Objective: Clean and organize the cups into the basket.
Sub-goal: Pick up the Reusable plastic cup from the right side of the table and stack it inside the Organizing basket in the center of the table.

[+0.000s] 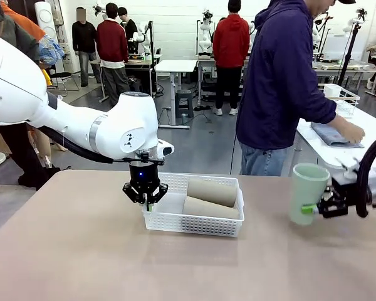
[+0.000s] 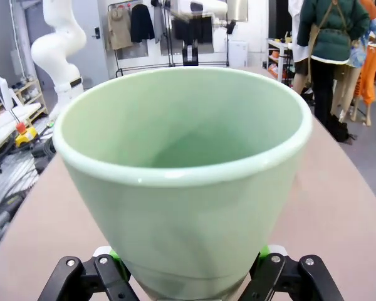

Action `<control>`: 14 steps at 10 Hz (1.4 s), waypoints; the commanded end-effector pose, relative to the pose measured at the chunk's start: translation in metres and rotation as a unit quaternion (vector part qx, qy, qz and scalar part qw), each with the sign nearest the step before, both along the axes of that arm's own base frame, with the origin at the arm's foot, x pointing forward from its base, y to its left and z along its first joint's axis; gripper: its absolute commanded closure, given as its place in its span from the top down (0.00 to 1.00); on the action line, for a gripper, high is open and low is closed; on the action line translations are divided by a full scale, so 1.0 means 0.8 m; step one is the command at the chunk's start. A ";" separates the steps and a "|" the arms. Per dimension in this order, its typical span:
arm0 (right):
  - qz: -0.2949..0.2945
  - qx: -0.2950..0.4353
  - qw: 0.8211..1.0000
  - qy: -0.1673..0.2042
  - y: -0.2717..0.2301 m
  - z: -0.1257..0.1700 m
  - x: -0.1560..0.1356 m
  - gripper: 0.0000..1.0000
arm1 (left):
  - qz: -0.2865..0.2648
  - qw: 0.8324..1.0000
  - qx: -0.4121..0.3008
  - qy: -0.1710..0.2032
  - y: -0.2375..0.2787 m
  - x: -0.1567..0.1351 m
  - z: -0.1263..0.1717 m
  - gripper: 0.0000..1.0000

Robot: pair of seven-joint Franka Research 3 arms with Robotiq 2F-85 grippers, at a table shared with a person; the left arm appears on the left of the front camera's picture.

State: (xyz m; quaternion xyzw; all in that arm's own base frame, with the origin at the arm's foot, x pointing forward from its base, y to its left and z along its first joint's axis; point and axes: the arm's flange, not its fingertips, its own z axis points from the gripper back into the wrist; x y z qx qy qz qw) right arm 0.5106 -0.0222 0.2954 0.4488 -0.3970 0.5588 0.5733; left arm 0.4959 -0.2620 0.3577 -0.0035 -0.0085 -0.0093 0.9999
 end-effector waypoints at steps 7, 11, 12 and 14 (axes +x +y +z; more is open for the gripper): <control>-0.012 -0.014 1.000 0.017 0.038 0.195 0.005 0.00 | 0.000 1.000 -0.001 -0.003 0.001 0.001 0.003 0.00; -0.012 -0.014 1.000 0.017 0.038 0.195 0.005 0.00 | 0.000 1.000 -0.001 -0.003 0.001 0.001 0.003 0.00; -0.012 -0.014 1.000 0.017 0.038 0.195 0.005 0.00 | 0.000 1.000 -0.001 -0.003 0.001 0.001 0.003 0.00; 0.022 -0.053 0.998 -0.002 0.053 0.209 0.003 0.82 | 0.000 1.000 -0.001 -0.003 0.001 0.001 0.003 0.00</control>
